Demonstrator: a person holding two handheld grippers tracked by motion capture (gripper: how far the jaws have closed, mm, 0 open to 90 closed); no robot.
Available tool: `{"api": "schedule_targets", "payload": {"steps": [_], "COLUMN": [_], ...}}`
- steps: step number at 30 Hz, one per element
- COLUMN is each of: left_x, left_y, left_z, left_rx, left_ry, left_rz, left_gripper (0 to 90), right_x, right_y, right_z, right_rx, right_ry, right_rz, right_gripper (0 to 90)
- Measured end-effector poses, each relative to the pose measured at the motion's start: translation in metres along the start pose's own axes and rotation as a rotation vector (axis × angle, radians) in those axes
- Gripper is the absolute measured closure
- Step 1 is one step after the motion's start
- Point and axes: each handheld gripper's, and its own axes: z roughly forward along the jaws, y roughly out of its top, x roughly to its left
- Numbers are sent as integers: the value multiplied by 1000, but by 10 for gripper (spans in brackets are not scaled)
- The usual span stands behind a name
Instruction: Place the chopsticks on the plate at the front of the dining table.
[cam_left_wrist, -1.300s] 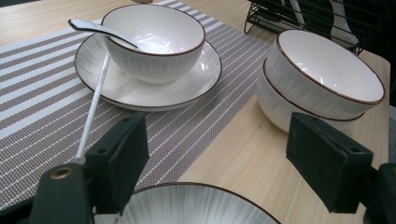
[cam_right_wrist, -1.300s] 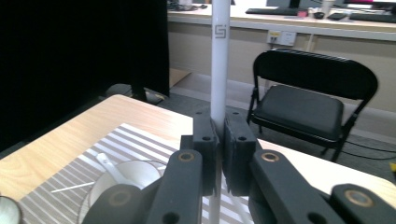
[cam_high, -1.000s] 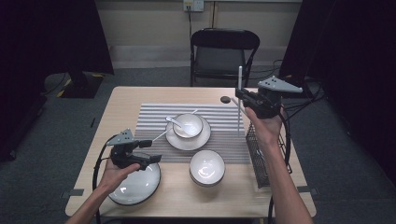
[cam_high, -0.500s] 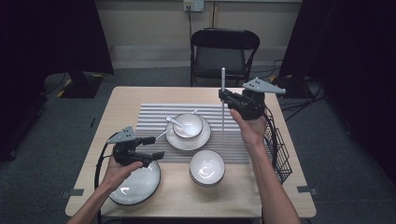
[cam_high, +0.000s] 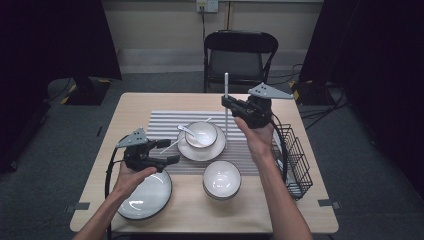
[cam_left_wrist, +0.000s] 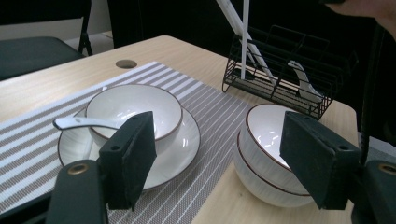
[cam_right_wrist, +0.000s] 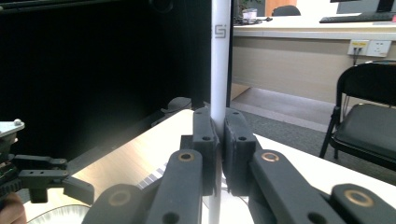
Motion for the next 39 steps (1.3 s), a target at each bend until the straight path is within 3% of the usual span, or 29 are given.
{"api": "schedule_targets", "payload": {"steps": [9, 19, 23, 24, 26, 39], "left_x": [0, 4, 4, 5, 4, 1], "left_y": [5, 7, 8, 9, 12, 23], "left_z": [7, 14, 18, 18, 20, 43], "left_rx": [5, -25, -29, -14, -13, -25], "left_ry": [-28, -65, -44, -42, -51, -74], "left_rz": [5, -27, -9, 10, 9, 31], "left_gripper": [313, 329, 321, 318, 322, 486], "right_x": [15, 28, 33, 34, 36, 54], "right_y": [-7, -11, -10, -10, -9, -2], "right_z": [17, 34, 38, 38, 39, 46], "right_rx": [8, 13, 16, 15, 7, -1], "right_ry": [51, 107, 121, 120, 125, 170], "right_rz": [1, 11, 7, 3, 5, -12], "right_gripper": [855, 854, 855, 855, 855, 855]}}
